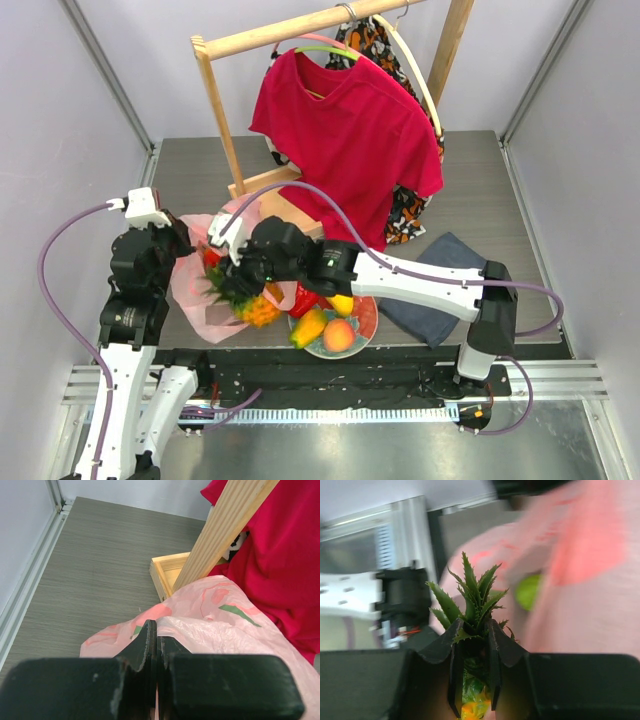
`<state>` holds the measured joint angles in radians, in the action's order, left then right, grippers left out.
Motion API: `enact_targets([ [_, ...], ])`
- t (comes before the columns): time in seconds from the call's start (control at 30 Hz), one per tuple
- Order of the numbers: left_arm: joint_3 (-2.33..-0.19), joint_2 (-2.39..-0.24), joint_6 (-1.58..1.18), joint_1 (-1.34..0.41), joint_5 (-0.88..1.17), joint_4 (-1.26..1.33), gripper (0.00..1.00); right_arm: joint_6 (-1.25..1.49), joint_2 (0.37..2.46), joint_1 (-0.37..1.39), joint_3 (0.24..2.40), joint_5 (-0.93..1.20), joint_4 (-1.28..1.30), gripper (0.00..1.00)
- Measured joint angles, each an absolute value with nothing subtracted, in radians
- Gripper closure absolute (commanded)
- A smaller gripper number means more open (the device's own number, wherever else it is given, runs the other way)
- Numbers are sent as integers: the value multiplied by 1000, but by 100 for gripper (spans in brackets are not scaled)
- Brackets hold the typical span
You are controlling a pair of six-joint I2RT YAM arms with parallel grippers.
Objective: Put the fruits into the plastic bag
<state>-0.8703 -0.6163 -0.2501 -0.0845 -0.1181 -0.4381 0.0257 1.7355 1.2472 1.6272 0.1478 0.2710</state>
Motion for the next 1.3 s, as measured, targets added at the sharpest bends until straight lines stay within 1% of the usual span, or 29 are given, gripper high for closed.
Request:
enact_targets([
  [0.2,-870,-616,-250,-84,-111,-438,100,-47,1732,1222,1627,-67,253,99],
  [0.43,-870,-619,-250,-84,-84,-438,100,-117,1735,1228,1609,-224,131,99],
  [0.6,-870,-620,-250,-84,-56,-437,100,-127,1789,1229,1625,-252,80,99],
  [0.87,-868,-619,-251,-84,-31,-437,100,-119,1964,1228,1691,-268,97,99],
  [1.0,-867,-619,-251,-84,-28,-437,100,-94,1993,1221,1702,-262,98,99],
  [1.2,-867,-619,-253,-84,-25,-430,100,-18,2031,1192,1783,-221,80,99],
  [1.23,-867,-619,-253,-84,-25,-427,100,-2,2037,1185,1793,-215,76,98],
  [1.27,-867,-619,-253,-84,-25,-425,100,10,2044,1177,1800,-210,72,92],
  [1.3,-867,-619,-253,-84,-25,-423,100,19,2049,1172,1803,-207,70,88],
])
